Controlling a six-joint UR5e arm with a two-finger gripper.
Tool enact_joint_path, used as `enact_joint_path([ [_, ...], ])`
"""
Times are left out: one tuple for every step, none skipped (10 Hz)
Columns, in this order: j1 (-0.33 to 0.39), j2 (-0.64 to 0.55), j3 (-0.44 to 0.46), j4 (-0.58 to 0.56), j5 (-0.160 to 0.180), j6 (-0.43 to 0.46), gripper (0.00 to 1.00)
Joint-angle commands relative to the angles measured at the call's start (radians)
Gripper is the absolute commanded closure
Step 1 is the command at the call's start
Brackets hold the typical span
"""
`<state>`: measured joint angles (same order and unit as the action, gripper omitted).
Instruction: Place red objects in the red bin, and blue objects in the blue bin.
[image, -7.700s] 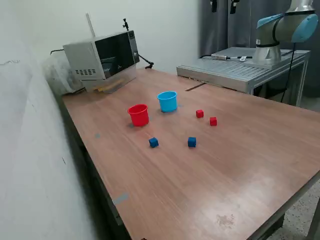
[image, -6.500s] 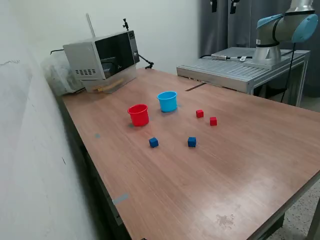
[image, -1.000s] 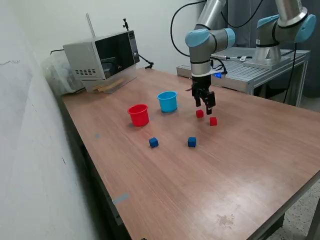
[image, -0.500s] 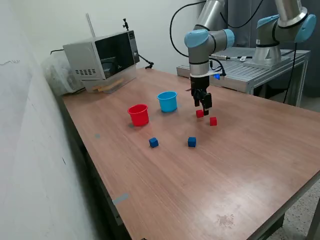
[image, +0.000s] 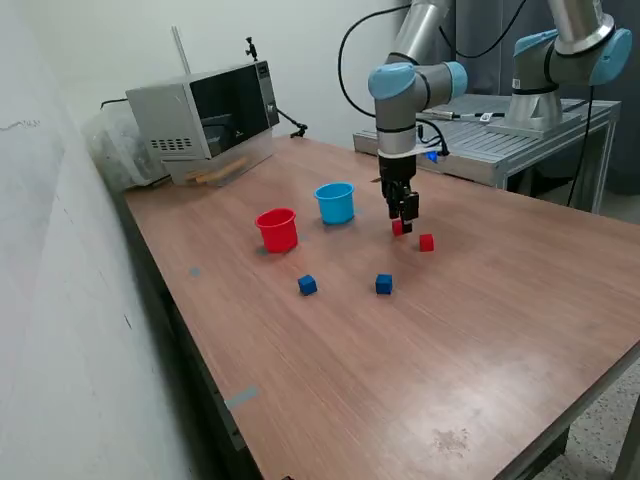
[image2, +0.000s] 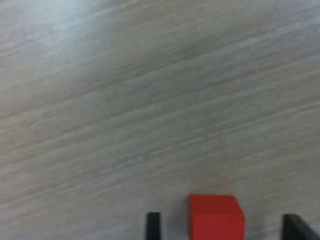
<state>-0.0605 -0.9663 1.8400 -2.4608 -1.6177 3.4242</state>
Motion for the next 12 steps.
enact_joint_path([
  [-0.002,0.003,0.001,-0.006,-0.02,0.006,1.0],
  [-0.004,0.003,0.001,-0.006,-0.028,0.006,1.0],
  [-0.004,0.003,-0.001,-0.006,-0.048,0.006,1.0],
  [-0.004,0.003,-0.001,-0.006,-0.059,0.004,1.0],
  [-0.004,0.0,-0.004,-0.006,-0.06,0.004,1.0],
  [-0.004,-0.008,-0.024,-0.003,-0.063,0.003,1.0],
  [-0.004,-0.018,-0.062,0.0,-0.1,-0.003,1.0],
  [-0.005,-0.02,-0.117,0.005,-0.16,-0.011,1.0],
  [-0.005,-0.019,-0.175,0.009,-0.207,-0.016,1.0],
  [-0.007,-0.022,-0.218,0.011,-0.221,-0.017,1.0],
  [-0.016,-0.022,-0.25,0.011,-0.222,-0.016,1.0],
  [-0.027,-0.022,-0.278,0.02,-0.222,-0.014,1.0],
])
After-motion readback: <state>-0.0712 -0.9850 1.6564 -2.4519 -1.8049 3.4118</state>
